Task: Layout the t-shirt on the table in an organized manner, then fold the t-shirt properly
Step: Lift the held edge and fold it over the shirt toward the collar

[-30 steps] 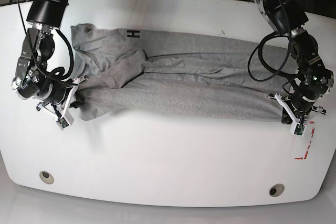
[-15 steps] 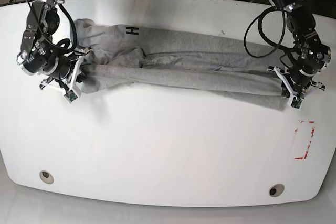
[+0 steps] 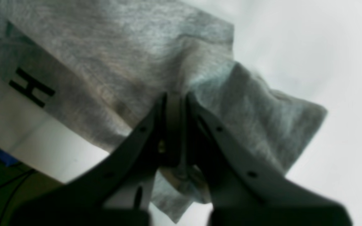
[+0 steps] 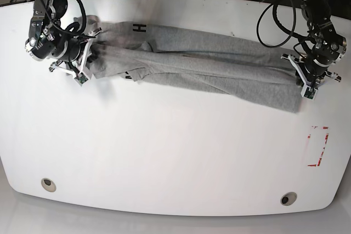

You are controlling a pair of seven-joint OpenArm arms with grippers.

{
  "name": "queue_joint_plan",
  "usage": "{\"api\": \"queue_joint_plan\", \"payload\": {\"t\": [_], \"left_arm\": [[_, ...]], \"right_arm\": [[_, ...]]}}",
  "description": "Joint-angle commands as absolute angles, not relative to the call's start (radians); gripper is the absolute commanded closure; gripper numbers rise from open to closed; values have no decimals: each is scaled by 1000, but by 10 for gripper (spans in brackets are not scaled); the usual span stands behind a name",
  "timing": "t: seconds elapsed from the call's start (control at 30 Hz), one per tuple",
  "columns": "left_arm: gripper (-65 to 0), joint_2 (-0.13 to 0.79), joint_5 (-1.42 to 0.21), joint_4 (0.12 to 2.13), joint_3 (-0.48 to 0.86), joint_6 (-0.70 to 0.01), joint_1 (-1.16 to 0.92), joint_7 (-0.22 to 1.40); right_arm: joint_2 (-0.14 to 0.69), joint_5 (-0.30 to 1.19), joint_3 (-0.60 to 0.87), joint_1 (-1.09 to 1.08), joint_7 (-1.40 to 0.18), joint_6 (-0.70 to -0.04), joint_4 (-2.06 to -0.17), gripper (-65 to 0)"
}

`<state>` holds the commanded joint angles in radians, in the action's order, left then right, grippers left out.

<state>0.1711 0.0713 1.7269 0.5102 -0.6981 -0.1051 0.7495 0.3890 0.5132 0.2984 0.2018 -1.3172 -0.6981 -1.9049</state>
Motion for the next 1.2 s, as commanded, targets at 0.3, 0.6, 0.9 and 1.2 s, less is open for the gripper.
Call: {"api": "queue_joint_plan", "payload": {"t": [0.3,0.6,0.9,1.2], "left_arm": [[-230,186,77,1725,507,-698,-134,750],[-650,193,110,1728,509,-698,-148,750],[-650,191,120,1801,515,-698,-120,750],[-650,188,119,1868,532,-698,-45,750]], "right_arm": [[395,510,302,209,-1316,-698,-1905,-504],[435,512,305,200,-1316,-698,-1919,-601],[432,515,371,151,-1314,-698,-1977,-601],[429,530,441,85,-1317,-698,-1977,-601]]}}
